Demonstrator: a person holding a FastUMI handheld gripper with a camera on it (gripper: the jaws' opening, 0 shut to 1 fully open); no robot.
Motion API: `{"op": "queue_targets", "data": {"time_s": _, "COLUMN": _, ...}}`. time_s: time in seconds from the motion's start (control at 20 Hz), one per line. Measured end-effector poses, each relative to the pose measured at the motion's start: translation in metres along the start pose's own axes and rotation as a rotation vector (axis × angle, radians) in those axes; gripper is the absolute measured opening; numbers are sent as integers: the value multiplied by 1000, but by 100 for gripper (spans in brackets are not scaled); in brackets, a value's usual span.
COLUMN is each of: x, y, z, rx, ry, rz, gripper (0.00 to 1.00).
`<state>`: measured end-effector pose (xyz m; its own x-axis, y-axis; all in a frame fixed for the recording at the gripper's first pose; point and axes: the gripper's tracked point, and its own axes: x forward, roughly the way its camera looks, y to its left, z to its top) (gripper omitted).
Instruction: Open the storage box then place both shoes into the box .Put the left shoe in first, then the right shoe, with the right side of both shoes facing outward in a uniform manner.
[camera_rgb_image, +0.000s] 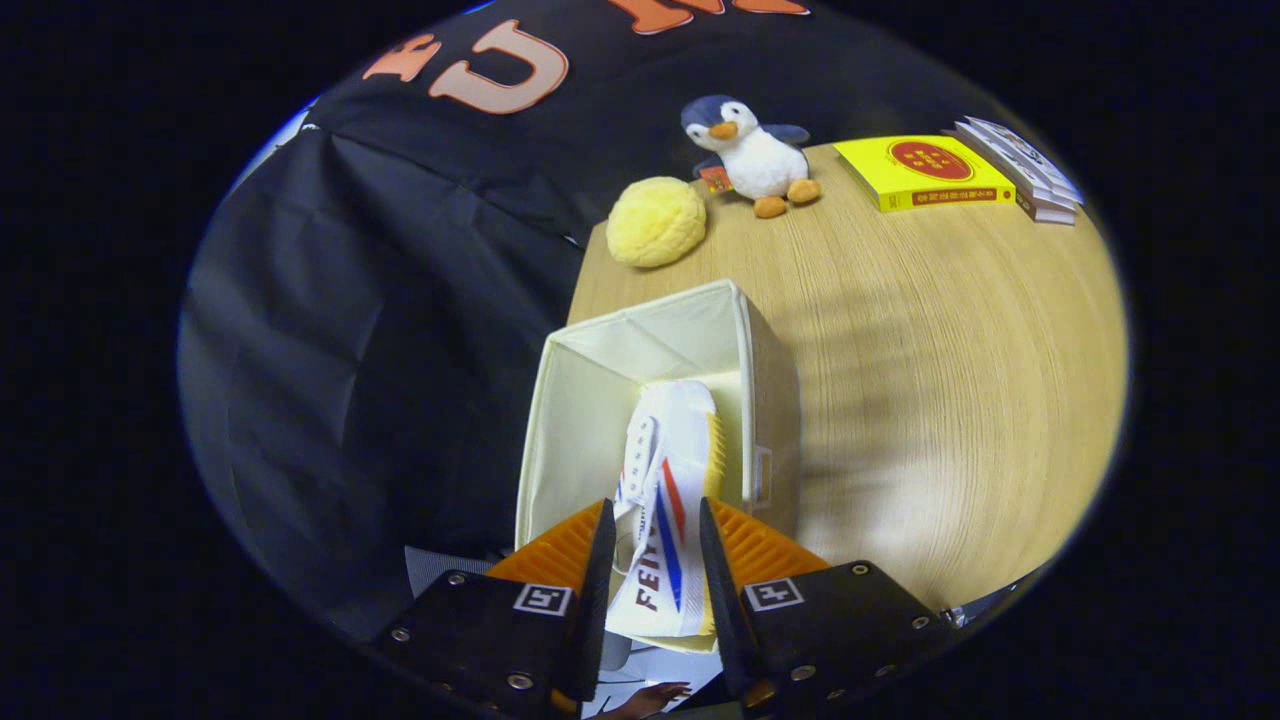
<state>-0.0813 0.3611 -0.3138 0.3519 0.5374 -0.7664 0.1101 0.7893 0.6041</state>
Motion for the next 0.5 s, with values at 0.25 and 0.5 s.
{"op": "queue_targets", "data": {"time_s": 0.25, "x": -79, "y": -39, "z": 75, "rx": -161, "ry": -320, "rz": -17, "gripper": 71}}
{"op": "queue_targets", "data": {"time_s": 0.5, "x": -158, "y": -115, "z": 120, "rx": -250, "ry": -535, "rz": -144, "gripper": 85}}
